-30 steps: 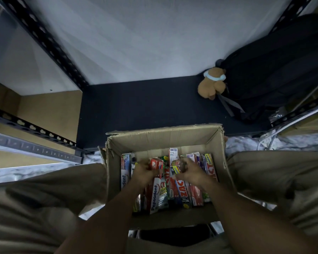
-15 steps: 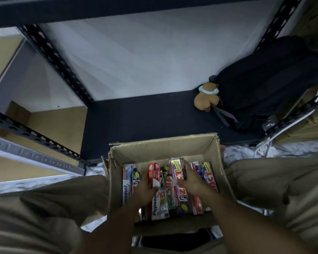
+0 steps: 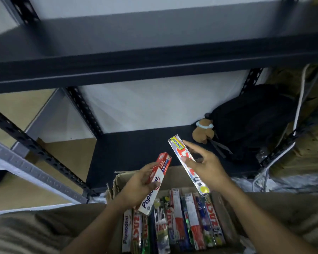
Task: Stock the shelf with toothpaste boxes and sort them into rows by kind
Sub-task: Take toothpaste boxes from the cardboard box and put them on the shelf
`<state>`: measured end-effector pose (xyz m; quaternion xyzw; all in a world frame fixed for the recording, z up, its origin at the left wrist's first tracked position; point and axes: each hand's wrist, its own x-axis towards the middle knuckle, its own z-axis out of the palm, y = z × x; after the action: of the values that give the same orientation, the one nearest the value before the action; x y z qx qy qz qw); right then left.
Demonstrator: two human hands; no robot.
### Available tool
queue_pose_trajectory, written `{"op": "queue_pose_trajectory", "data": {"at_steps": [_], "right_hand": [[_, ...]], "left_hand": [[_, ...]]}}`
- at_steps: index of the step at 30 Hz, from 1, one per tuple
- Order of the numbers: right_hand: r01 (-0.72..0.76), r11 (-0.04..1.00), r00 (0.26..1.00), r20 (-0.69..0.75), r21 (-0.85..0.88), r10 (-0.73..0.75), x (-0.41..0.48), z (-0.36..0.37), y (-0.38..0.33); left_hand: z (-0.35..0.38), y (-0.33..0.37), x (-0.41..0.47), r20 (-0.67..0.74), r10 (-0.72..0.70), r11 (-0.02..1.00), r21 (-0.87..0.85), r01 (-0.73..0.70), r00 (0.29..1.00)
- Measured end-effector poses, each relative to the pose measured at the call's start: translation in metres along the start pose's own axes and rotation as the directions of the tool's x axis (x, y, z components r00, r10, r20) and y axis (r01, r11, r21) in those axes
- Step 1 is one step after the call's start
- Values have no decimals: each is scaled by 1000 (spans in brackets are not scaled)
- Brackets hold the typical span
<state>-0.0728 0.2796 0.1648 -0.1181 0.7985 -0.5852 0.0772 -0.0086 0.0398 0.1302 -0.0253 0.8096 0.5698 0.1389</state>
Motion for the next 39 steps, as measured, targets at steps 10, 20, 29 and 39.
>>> {"op": "queue_pose_trajectory", "data": {"at_steps": [10,20,29,39], "right_hand": [[308,938,952,53,-160,-303,-10,-68,-144],[483,767,872,154,-422,-464,5,-124,-281],[496,522,855,285,-695,-433,88,-126,-301],[481,587,873,297,-651,-386,206,-102,-322]], "left_hand": [[-62,127,-58,-102,282,916,325,-235,954],[-128,263,-110,-102,498,745,559,-364,861],[-170,323,-75,-141,520,614,747,-254,842],[-242,317,7,-236,487,510,859,-54,841]]}}
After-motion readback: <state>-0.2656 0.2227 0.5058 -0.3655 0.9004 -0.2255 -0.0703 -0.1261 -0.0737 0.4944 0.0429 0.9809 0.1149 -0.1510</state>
